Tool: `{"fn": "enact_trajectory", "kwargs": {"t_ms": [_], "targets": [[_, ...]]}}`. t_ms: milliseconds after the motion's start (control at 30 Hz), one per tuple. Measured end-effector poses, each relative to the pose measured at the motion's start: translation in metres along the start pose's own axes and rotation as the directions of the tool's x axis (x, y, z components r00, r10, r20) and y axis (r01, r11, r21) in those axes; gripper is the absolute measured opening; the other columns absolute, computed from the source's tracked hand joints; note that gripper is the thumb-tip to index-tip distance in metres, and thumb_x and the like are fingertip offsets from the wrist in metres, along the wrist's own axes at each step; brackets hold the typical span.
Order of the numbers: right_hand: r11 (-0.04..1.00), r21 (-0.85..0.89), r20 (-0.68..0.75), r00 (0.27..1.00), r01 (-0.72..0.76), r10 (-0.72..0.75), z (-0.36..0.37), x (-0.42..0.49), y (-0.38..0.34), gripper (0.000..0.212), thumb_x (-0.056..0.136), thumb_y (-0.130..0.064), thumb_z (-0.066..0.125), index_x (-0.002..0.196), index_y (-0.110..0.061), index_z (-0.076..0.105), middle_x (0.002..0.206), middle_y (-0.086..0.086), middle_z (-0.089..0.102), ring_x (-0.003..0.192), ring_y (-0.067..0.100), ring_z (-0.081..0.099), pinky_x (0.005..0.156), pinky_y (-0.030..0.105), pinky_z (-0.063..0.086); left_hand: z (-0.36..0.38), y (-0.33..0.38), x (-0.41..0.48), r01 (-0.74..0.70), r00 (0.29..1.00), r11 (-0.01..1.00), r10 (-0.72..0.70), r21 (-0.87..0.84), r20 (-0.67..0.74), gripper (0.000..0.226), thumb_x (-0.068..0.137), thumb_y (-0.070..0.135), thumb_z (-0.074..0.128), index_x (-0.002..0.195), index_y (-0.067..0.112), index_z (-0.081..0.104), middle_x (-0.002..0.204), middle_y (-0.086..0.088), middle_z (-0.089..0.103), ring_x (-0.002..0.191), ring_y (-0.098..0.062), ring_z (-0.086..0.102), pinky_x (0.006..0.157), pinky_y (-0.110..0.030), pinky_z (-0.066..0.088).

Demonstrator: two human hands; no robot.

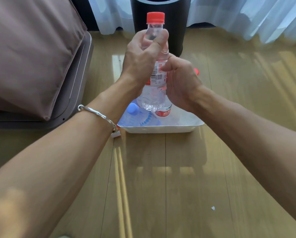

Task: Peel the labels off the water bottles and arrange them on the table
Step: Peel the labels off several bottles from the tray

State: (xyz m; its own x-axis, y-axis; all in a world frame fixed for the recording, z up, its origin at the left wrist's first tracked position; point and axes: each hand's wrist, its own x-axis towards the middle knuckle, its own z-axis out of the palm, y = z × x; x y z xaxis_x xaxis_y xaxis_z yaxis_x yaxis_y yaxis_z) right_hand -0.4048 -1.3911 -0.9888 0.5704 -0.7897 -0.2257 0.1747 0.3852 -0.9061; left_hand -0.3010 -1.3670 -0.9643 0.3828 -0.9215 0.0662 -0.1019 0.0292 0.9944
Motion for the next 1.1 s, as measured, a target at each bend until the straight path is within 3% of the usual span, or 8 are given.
{"fn": "enact_trajectory", "kwargs": {"t_ms": [300,467,567,667,767,867,1100], "targets": [[0.999,0.034,0.004,1.0,-0.002,0.002,0.0001,0.0058,0.0017,0.062,0.074,-0.021,0.045,0.13,0.007,0.049,0.104,0.023,0.057,0.098,0.035,0.057,0.102,0.066,0.042,0.0017,-0.0004,0.0001,0.005,1.0,1.0,-0.005,0.004,-0.022,0.019,0.084,0.039,0.064,0.088,0.021,0.061,0.076,0.005,0.066,0.076,-0.014,0.069,0.079,-0.038,0.059],[0.997,0.071,-0.095,0.995,0.025,-0.018,0.0015,0.0087,0.0055,0.06,0.06,-0.009,0.043,0.12,-0.008,0.05,0.096,0.015,0.058,0.096,0.032,0.057,0.092,0.055,0.051,0.0059,0.0023,-0.0007,-0.029,1.0,0.999,0.029,0.027,-0.001,0.018,0.083,0.039,0.064,0.087,0.022,0.059,0.07,0.01,0.063,0.071,-0.013,0.068,0.076,-0.039,0.057],[0.998,0.056,-0.059,0.998,0.025,-0.022,-0.0003,0.0046,0.0054,0.06,0.061,-0.01,0.043,0.12,-0.008,0.052,0.093,0.012,0.06,0.092,0.027,0.059,0.086,0.048,0.052,0.0057,0.002,-0.0012,-0.014,1.0,1.0,0.014,0.014,-0.009,0.018,0.083,0.038,0.064,0.088,0.021,0.06,0.07,0.009,0.064,0.071,-0.014,0.067,0.078,-0.042,0.057],[0.999,0.036,-0.024,0.999,0.035,-0.035,-0.0003,0.0025,0.0039,0.067,0.066,-0.014,0.044,0.132,-0.002,0.049,0.097,0.013,0.062,0.094,0.028,0.059,0.095,0.054,0.05,0.0047,0.0022,-0.001,0.006,1.0,1.0,-0.006,-0.002,-0.02,0.02,0.082,0.039,0.063,0.087,0.02,0.061,0.076,0.002,0.065,0.077,-0.02,0.068,0.082,-0.045,0.056],[0.999,-0.022,-0.04,0.998,0.04,-0.041,-0.0008,0.0029,0.0048,0.061,0.072,-0.021,0.044,0.131,-0.004,0.051,0.103,0.015,0.063,0.104,0.035,0.06,0.104,0.063,0.042,0.0027,0.0031,-0.0004,0.028,0.999,0.999,-0.028,-0.017,-0.015,0.019,0.084,0.038,0.063,0.087,0.019,0.061,0.078,-0.001,0.064,0.079,-0.022,0.067,0.084,-0.048,0.056],[0.996,-0.074,-0.069,0.997,0.041,-0.047,-0.0008,0.0044,0.0052,0.058,0.077,-0.027,0.045,0.13,-0.004,0.052,0.111,0.019,0.063,0.119,0.044,0.056,0.104,0.065,0.041,0.0015,0.0039,-0.0004,0.045,0.999,0.999,-0.046,-0.023,-0.019,0.022,0.082,0.04,0.063,0.088,0.018,0.061,0.082,-0.005,0.066,0.086,-0.029,0.071,0.086,-0.05,0.057],[0.994,-0.094,-0.12,0.991,0.048,-0.059,-0.0036,0.0059,0.0062,0.058,0.079,-0.028,0.045,0.13,-0.001,0.052,0.119,0.028,0.06,0.121,0.044,0.055,0.102,0.065,0.043,0.0037,0.0064,-0.002,0.055,0.998,0.997,-0.056,-0.051,-0.022,0.021,0.082,0.038,0.064,0.088,0.018,0.061,0.084,-0.008,0.066,0.093,-0.039,0.069,0.086,-0.053,0.056]]}}
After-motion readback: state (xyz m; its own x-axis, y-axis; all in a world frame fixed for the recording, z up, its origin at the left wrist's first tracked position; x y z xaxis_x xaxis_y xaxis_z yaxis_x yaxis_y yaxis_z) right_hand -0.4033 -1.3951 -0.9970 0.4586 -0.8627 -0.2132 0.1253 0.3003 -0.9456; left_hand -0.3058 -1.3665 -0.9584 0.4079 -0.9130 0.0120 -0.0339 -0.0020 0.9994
